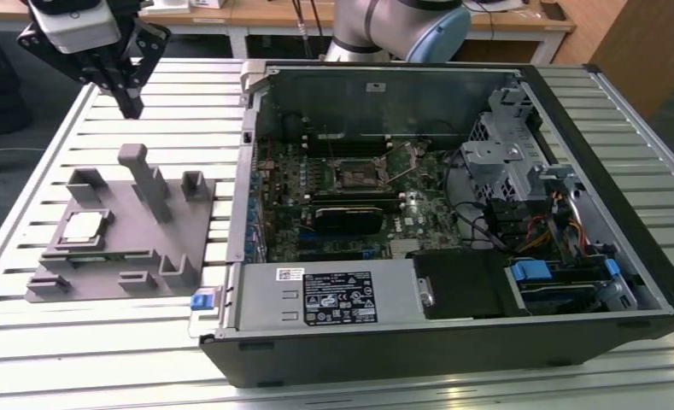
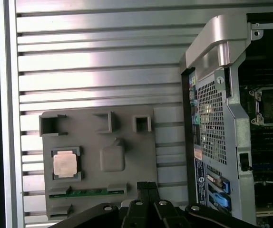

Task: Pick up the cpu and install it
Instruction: 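Reach for the cpu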

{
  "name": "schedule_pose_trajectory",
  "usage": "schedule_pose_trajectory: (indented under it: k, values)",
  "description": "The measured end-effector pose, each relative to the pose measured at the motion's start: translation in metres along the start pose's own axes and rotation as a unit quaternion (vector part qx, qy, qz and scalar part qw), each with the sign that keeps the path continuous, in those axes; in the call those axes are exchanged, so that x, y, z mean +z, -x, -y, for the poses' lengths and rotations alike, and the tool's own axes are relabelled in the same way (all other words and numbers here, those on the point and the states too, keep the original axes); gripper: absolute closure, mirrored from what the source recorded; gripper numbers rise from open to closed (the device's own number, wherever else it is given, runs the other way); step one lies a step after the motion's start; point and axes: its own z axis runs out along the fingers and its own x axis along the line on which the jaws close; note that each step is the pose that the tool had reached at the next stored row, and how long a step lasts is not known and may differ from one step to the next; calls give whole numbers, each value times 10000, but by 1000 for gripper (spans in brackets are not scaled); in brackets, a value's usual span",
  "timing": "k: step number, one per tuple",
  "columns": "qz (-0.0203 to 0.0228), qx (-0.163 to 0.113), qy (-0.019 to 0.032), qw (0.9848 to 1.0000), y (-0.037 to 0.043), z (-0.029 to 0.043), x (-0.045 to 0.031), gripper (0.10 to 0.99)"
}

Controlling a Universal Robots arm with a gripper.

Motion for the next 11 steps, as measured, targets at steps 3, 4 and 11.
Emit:
schedule_pose_trajectory:
  k: [3,4,11]
  values:
    - [0,0,0,10000,-40,3,0,980]
    - [-1,0,0,10000,-53,4,0,980]
    - [-2,0,0,10000,-143,11,2,980]
